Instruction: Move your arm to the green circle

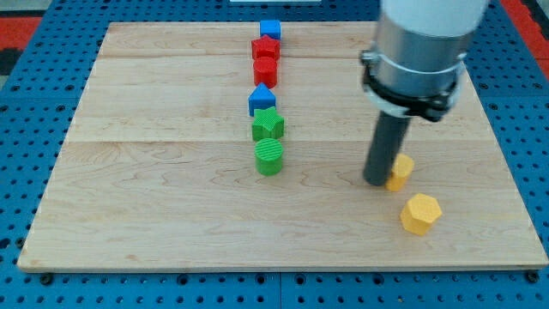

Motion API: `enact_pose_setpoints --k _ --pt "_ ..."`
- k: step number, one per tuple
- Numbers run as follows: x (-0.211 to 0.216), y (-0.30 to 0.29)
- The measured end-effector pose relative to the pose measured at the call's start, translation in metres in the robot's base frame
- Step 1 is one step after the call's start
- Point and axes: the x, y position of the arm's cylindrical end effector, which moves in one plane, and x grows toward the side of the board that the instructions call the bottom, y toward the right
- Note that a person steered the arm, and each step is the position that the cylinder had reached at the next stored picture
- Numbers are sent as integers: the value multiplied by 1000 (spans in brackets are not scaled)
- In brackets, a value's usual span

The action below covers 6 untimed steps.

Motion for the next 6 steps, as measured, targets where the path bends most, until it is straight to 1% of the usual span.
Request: enact_pose_setpoints --k 1,2,3,4,5,6 --pt "0 7" --pt "41 -105" --pt "32 -251" --pt "-19 -232" --pt "-38 -170" --pt "-39 -122"
